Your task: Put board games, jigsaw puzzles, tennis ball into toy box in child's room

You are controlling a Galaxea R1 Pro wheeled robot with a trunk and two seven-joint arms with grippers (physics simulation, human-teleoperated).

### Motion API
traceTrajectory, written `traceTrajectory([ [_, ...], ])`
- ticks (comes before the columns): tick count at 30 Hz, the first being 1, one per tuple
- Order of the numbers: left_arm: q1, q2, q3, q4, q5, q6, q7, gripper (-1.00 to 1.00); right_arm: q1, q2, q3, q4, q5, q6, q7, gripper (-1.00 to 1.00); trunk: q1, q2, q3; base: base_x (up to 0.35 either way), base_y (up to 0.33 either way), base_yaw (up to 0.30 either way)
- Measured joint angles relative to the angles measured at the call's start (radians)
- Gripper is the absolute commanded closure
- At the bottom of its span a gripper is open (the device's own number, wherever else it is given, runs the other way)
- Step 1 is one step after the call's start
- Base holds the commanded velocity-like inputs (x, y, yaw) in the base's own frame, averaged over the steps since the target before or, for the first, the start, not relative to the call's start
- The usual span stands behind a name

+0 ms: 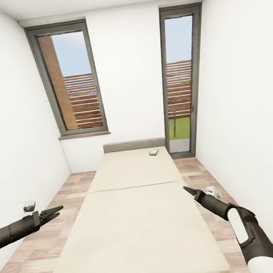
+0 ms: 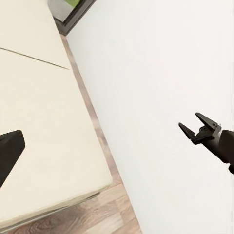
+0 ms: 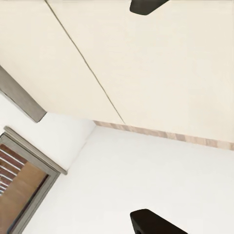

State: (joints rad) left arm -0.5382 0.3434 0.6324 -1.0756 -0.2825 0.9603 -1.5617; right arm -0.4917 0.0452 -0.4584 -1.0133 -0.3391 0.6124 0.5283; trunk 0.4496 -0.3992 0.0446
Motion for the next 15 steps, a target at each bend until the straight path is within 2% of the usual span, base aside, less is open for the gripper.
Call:
traceTrajectory([
  [7, 0.001, -0.004, 0.01, 0.006, 0.052, -0.006, 0.0, -1.0, 0.0, -0.002, -0.004, -0.002, 0.0, 0.008, -0.002, -1.0, 0.0, 0.0, 0.0, 0.0, -0.003, -0.012],
  [10, 0.002, -0.004, 0.014, 0.007, 0.078, -0.008, 0.0, -1.0, -0.001, -0.004, -0.004, -0.001, -0.001, 0.036, -0.002, -1.0, 0.0, 0.0, 0.0, 0.0, -0.001, -0.002],
  [15, 0.002, -0.005, 0.016, 0.007, 0.093, -0.009, 0.0, -1.0, -0.001, -0.005, -0.004, -0.002, 0.0, 0.088, -0.002, -1.0, 0.0, 0.0, 0.0, 0.0, -0.007, 0.0],
])
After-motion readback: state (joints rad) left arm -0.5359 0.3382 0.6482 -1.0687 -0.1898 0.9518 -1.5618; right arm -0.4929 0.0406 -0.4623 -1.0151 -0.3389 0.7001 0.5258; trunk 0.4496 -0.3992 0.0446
